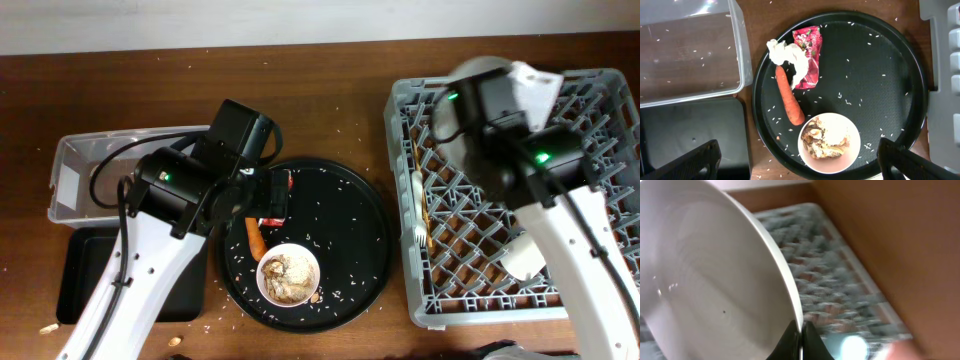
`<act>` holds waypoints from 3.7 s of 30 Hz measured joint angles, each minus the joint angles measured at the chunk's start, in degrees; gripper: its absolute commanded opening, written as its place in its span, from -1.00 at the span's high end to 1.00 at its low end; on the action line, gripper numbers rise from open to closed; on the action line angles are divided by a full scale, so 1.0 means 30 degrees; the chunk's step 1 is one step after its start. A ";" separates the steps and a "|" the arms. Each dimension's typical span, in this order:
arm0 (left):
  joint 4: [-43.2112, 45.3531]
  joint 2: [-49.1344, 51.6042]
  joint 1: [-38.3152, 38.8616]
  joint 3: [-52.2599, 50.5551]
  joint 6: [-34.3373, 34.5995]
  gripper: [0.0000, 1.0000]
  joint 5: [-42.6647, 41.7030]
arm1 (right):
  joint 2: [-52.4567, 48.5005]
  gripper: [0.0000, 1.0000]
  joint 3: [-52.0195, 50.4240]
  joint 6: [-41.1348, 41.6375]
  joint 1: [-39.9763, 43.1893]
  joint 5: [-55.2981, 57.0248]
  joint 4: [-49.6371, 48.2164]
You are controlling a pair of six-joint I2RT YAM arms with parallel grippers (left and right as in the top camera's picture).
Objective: Sort waste into correct bins and load items into the dishwasher rack
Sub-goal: 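Grasp the white plate with the right gripper and stand it in the rack, then grasp the pink bowl with the left gripper and tip food onto the black tray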
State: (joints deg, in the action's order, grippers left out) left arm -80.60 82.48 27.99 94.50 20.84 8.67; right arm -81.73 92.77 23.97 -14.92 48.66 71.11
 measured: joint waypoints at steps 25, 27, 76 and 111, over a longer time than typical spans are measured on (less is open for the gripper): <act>0.0357 0.0000 0.0000 0.0000 0.0007 -0.98 -0.0211 | 0.3657 -0.62 -0.0430 -0.4393 0.2310 -0.7082 -0.0058; 0.0444 0.0000 0.0000 0.0000 0.0007 -0.98 -0.0809 | 0.6659 -0.99 0.0138 -0.4073 0.2310 -0.9799 0.0634; 1.1074 0.3053 0.9974 -1.4338 0.0364 1.00 0.0284 | 1.3748 -0.97 0.0379 -0.3898 0.2310 -1.5052 0.2164; 0.5450 -0.3577 -0.9661 -0.9996 0.0153 1.00 -0.5078 | 1.3748 -0.97 0.0357 -0.3912 0.2310 -1.5110 0.2164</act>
State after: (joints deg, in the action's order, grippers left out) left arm -64.25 71.75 -0.99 64.51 21.30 -6.57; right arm -40.49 93.84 12.23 -7.99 3.33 77.60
